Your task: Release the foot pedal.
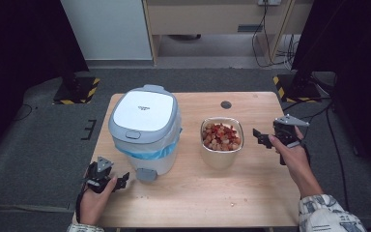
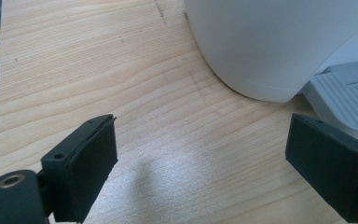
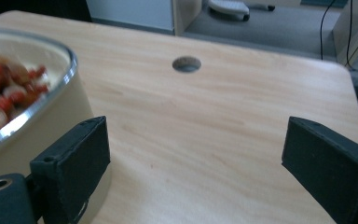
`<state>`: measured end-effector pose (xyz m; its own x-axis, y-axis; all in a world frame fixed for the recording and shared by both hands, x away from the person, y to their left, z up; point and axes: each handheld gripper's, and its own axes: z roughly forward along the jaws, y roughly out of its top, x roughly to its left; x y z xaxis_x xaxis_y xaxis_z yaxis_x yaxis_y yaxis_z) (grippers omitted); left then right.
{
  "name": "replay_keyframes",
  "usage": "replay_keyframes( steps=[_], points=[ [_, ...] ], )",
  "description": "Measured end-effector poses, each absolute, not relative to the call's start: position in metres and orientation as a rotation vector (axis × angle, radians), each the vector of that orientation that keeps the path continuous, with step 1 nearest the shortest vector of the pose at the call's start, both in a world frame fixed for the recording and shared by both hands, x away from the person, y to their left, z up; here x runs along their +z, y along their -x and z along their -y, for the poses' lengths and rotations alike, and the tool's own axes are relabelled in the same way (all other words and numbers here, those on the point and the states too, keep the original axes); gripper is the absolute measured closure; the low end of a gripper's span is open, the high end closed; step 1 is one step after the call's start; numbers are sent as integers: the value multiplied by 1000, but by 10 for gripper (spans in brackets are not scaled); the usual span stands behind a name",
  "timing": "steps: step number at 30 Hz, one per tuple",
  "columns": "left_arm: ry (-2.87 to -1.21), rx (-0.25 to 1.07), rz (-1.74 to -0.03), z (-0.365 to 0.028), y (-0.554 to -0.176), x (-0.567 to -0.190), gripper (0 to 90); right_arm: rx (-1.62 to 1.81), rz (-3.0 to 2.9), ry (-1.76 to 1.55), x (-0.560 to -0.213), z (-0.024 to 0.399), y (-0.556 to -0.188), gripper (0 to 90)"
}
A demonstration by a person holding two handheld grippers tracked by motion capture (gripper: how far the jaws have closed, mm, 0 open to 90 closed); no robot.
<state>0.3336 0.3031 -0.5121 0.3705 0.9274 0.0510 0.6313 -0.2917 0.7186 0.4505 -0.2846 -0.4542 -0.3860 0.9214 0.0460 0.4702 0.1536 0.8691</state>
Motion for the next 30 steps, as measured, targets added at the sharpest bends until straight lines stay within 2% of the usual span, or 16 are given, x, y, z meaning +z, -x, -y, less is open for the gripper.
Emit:
replay_keyframes(
  steps=[14, 22, 30],
  points=[
    [-2034, 632, -1389, -312, -339, -519, 84, 1054, -1951, -1480, -498, 293, -447, 90],
    [-2051, 582, -1398, -315, -343, -527, 79, 969, -1978, -1540, -521, 292, -445, 87],
    [-2039, 557, -1367, -314, -345, -534, 35, 871, -2013, -1540, -539, 284, -442, 68]
  ],
)
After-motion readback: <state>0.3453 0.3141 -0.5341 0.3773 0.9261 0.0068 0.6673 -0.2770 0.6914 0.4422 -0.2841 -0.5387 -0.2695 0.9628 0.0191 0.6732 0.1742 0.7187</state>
